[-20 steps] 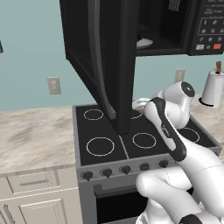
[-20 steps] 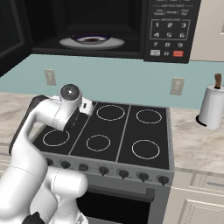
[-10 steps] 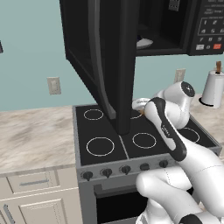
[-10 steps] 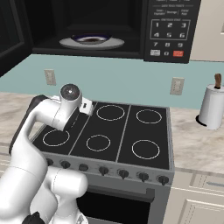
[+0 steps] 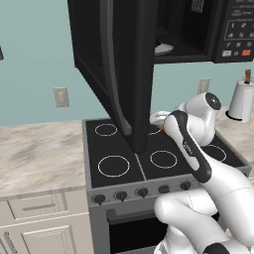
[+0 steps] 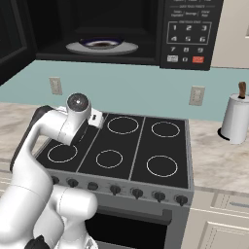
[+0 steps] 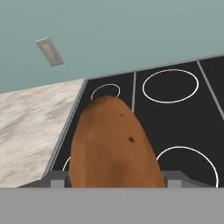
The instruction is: Retrieve the reheated potato from the microwave, then place the potato, cheese, and condiment on the cutting board.
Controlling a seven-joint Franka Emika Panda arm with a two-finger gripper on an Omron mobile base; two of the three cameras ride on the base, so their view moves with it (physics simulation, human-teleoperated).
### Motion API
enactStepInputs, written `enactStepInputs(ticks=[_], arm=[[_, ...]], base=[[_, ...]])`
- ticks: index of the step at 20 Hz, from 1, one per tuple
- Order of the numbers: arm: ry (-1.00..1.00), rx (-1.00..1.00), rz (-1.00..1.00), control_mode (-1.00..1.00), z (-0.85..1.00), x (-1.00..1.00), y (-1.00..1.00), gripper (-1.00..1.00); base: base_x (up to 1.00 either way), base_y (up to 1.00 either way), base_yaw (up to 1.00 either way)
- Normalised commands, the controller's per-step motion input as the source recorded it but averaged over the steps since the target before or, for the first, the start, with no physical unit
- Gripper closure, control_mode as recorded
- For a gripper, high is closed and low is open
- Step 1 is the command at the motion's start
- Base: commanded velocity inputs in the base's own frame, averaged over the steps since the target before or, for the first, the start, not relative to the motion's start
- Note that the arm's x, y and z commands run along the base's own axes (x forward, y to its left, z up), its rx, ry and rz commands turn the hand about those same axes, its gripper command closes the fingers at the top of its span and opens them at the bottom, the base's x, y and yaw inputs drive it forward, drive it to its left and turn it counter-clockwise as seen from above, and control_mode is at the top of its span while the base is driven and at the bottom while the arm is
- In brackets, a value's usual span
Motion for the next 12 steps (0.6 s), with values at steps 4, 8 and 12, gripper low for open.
enactStepInputs(ticks=[4, 8, 12], arm=[[0.00, 0.00, 0.00, -1.00, 0.00, 0.00, 0.00, 1.00], [0.00, 0.00, 0.00, 1.00, 0.00, 0.00, 0.00, 1.00], [0.00, 0.00, 0.00, 1.00, 0.00, 0.00, 0.00, 1.00]], base=[[0.00, 0.00, 0.00], [0.00, 0.00, 0.00], [0.00, 0.00, 0.00]])
